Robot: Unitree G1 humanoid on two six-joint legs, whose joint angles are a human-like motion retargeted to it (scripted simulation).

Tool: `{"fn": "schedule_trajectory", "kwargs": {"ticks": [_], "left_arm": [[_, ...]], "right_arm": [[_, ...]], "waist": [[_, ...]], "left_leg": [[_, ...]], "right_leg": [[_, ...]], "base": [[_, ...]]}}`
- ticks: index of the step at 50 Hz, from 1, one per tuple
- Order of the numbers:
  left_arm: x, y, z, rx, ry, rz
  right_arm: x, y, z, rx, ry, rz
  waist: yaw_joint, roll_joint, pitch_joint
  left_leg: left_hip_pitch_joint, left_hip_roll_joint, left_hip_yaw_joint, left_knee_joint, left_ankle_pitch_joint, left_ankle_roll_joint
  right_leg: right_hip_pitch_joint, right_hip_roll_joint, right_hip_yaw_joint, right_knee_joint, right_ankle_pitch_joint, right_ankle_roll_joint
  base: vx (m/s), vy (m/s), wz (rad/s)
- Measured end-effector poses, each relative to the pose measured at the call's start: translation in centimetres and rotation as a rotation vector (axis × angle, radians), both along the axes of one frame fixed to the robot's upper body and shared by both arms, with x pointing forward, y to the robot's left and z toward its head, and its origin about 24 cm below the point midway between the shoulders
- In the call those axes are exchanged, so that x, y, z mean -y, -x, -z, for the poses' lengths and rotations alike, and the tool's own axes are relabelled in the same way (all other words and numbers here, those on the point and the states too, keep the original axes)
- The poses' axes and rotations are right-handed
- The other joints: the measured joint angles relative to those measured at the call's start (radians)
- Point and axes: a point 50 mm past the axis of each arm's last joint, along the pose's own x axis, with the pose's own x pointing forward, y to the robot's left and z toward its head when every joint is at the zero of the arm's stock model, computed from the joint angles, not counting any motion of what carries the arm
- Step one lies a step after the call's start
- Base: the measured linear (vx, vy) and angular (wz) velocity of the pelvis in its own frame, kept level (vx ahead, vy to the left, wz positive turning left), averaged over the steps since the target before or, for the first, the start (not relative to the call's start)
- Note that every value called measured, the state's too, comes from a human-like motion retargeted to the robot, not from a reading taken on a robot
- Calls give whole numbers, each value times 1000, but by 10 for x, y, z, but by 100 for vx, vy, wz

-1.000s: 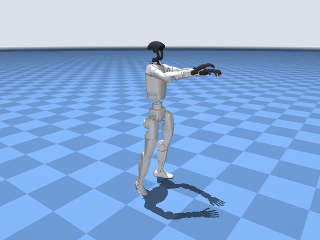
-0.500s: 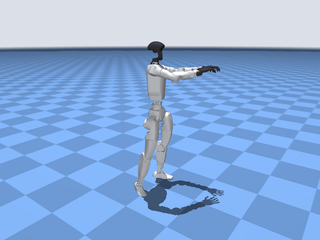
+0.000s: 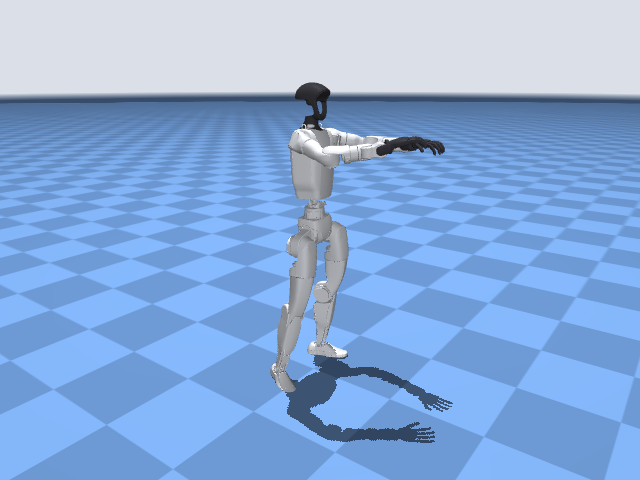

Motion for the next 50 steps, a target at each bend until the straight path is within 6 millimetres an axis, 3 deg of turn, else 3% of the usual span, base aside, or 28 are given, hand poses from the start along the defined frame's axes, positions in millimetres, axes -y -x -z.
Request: {"fn": "schedule_trajectory", "kwargs": {"ticks": [8, 24, 35, 50], "left_arm": [[16, 2, 11, -130, -115, 45], [37, -4, -8, 31, -15, 74], [78, -5, -20, 68, 16, 155], [138, 1, -40, 158, 74, 254]], "right_arm": [[20, 0, -7, -24, 54, 42], [31, 1, -26, 79, 69, 68], [27, 2, -29, 79, 92, 60], [38, 0, -39, 131, 132, 106]], "waist": [[-83, 18, -2], [-208, 56, 13], [-277, 92, 8], [-335, 127, 21]], "left_leg": [[24, 8, 90, 1, -12, 4], [70, 26, 249, -6, -24, 6], [73, 30, 286, 0, -28, 3], [64, 18, 270, 9, -26, -10]], "right_leg": [[-27, 16, 89, -13, 11, 12], [-62, 64, 239, -59, 46, 30], [-81, 73, 276, -56, 47, 30], [-77, 54, 263, -52, 39, 30]], "base": [[-2, -1, -59], [-1, -2, -52], [0, -1, -12], [0, 0, 0]]}}
